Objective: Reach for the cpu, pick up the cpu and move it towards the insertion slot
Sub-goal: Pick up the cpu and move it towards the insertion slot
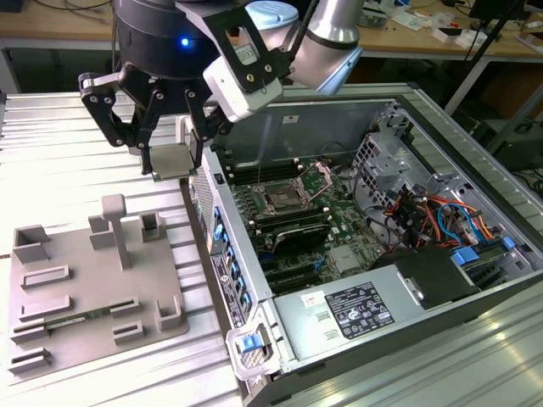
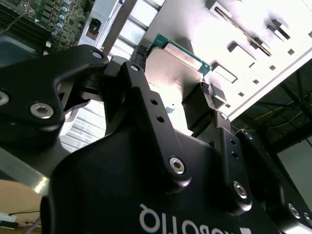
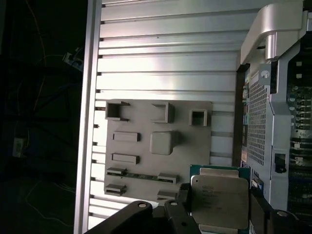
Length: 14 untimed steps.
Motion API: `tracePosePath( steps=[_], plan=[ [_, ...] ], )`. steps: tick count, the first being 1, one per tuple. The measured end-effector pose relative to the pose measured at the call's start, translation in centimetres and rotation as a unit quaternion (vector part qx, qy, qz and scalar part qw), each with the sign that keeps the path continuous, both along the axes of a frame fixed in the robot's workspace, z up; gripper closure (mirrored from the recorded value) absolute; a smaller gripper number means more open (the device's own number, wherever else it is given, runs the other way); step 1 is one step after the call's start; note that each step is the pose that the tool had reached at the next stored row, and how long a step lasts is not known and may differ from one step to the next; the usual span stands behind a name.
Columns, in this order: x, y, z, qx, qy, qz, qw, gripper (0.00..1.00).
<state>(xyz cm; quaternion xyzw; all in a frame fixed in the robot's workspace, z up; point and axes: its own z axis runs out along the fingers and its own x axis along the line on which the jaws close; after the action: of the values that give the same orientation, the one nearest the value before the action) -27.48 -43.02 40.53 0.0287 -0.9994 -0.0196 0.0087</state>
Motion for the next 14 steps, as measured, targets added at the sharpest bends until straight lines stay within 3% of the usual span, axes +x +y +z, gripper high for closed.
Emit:
tracePosePath(
  steps=[14],
  plan=[
    [1.89,0.00,0.00,0.0000,0.0000,0.000,1.00000,0.45]
  ],
)
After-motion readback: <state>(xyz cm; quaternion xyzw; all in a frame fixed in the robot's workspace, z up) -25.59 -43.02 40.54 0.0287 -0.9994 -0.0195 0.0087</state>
